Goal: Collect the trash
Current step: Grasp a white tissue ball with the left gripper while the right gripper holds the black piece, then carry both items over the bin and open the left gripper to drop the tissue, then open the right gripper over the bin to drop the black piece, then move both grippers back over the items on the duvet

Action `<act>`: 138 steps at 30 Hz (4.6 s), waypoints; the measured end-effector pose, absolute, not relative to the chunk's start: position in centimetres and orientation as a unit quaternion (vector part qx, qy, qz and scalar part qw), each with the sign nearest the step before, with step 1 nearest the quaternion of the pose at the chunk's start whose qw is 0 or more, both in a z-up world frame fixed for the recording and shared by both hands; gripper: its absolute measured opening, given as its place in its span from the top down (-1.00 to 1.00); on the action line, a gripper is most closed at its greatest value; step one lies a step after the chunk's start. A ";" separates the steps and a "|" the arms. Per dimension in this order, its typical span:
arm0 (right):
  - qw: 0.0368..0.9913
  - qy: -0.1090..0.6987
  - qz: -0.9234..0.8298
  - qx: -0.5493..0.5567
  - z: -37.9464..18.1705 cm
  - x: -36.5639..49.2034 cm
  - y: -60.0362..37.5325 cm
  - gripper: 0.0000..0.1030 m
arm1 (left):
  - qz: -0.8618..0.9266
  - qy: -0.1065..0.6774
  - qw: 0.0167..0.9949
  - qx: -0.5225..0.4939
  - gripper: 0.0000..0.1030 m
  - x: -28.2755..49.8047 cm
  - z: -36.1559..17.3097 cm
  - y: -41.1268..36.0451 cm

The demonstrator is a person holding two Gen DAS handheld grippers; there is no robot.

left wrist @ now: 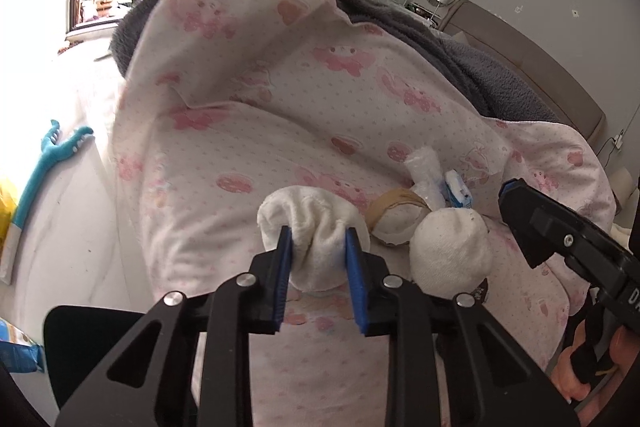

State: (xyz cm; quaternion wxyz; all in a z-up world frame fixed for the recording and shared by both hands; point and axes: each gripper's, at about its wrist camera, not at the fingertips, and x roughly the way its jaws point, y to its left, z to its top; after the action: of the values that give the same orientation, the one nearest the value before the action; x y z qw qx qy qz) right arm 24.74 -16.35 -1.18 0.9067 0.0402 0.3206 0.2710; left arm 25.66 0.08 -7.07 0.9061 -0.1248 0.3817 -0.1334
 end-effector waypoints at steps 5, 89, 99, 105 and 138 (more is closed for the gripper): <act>0.902 0.322 0.286 0.036 -1.0 24.5 -13.9 0.56 | -0.117 0.372 0.914 -0.111 0.46 24.5 -6.4 2.8; 0.751 0.523 0.395 -0.079 -15.7 19.5 12.7 -0.06 | 0.070 0.249 0.956 -0.139 -0.72 12.6 0.2 24.3; 0.813 0.427 0.390 -0.068 -9.6 20.5 7.1 -0.36 | 0.052 0.222 0.963 -0.143 -0.85 14.5 1.7 20.7; 0.834 0.390 0.382 -0.075 -7.4 20.8 3.7 -0.44 | 0.036 0.232 0.962 -0.142 -0.85 16.2 1.2 18.4; 0.862 0.376 0.335 -0.058 -6.4 21.8 -14.0 -0.30 | -0.051 0.275 0.955 -0.100 -0.85 22.8 -1.4 4.4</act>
State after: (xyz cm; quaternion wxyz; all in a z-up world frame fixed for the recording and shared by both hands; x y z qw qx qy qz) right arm 21.76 -14.02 -6.41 0.8617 -0.0584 0.3764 0.3353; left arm 22.80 4.37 -1.42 0.9549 -0.0995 0.2750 -0.0513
